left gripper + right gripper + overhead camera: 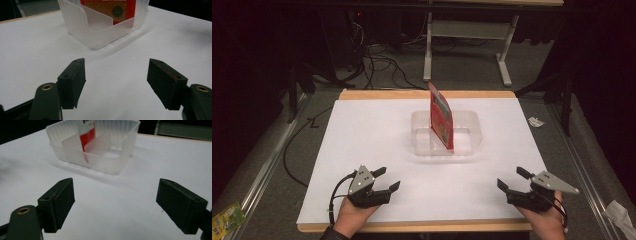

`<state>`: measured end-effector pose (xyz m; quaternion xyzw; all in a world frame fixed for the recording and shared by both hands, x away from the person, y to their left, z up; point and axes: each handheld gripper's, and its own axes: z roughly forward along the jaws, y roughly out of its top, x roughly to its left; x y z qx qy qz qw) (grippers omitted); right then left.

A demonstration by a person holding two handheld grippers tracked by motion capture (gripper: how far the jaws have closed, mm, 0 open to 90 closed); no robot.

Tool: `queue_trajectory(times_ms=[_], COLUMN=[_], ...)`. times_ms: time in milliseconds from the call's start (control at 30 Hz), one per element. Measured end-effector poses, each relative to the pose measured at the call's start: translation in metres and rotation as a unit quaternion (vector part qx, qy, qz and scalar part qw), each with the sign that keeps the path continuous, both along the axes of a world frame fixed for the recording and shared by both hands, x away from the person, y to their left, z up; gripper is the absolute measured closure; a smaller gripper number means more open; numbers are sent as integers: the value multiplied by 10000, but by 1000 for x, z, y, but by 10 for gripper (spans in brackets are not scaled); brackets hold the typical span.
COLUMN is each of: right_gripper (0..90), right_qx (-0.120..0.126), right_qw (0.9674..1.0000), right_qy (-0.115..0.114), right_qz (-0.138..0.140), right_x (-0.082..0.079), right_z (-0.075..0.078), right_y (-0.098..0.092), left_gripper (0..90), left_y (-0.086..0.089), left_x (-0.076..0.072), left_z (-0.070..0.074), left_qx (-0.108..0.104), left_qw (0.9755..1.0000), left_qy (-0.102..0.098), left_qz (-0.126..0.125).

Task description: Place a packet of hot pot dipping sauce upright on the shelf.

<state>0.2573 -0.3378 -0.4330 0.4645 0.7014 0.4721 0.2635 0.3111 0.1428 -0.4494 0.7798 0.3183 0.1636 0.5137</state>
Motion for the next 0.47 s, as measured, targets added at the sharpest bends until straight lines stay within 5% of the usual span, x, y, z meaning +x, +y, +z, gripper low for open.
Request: queue_trajectory(times_ms=[467], right_gripper=[155], right_qx=[197], right_qw=[9997], right_qy=[111], right_qz=[124], right_x=[-3], right_z=[-6], right_y=[-6], left_gripper=[307], left_y=[-11], left_x=[-1], left_z=[-3], left_qx=[134], left_qw=[9999], left_qy=[73], left_qz=[-63])
